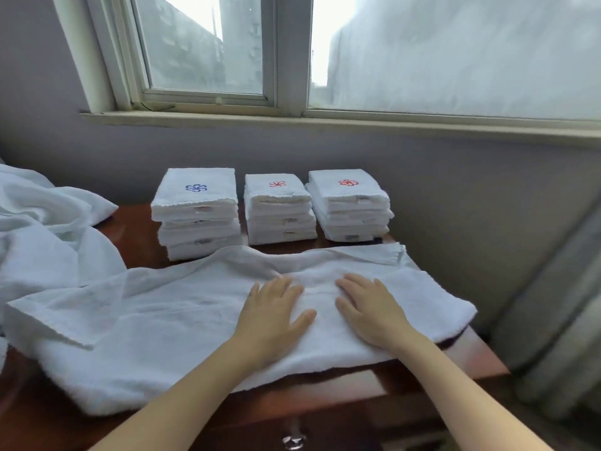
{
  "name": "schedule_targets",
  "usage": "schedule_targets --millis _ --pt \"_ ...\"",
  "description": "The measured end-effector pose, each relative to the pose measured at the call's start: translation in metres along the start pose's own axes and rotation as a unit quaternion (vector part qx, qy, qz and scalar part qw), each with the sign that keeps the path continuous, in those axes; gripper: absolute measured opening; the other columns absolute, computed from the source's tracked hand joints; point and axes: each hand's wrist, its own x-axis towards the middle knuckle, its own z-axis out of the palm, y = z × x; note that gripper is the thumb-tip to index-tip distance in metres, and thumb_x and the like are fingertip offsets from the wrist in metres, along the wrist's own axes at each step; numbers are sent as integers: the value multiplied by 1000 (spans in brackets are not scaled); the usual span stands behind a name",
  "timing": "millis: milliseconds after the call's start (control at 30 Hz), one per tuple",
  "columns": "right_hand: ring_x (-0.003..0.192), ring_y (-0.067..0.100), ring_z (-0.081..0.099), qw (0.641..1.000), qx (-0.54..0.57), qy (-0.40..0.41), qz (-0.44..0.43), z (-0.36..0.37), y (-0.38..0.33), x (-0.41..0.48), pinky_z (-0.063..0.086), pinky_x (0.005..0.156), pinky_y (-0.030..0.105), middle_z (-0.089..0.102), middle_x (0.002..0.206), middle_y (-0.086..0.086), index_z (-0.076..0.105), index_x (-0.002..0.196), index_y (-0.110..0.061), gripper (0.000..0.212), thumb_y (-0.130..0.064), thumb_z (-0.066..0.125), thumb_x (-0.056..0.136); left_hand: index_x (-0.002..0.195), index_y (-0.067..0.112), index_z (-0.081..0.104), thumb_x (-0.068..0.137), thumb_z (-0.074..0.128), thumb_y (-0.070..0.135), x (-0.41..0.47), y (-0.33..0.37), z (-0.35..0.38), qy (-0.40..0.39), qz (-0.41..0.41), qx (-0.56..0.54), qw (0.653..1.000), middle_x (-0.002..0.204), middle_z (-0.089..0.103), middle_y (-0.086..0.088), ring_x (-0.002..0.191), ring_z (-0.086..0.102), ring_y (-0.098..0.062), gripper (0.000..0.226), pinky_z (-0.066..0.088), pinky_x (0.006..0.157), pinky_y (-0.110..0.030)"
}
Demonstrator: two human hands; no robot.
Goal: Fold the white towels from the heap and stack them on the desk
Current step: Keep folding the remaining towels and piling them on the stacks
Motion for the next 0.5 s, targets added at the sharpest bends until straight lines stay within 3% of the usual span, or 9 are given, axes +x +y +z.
schedule_targets --millis 67,167,367,500 --pt "147 9 18 999 -36 -18 12 1 9 -3 2 121 39 25 160 -8 33 151 -27 54 -48 30 101 155 34 19 95 24 66 4 4 6 -42 -5 22 999 165 6 6 152 -5 -16 68 -6 122 -44" --pt "150 9 7 997 -47 -39 36 -5 25 -4 -4 122 41 15 163 -8 25 154 -29 58 -52 24 101 156 34 13 92 21 72 15 15 11 -62 8 40 997 166 1 4 151 -12 -17 75 -10 121 -47" --pt "151 8 0 995 -47 -55 72 -19 59 -4 -7 122 40 7 165 -8 19 156 -32 61 -56 23 99 156 32 13 90 22 74 36 44 23 -58 27 39 997 166 1 3 152 -10 -18 78 -8 122 -47" --pt "151 9 4 994 -56 -51 74 -28 79 -3 -6 121 41 9 165 -6 21 155 -32 61 -58 25 99 154 31 22 92 34 67 45 63 26 -28 39 -20 999 164 15 5 152 4 -18 72 -1 122 -45"
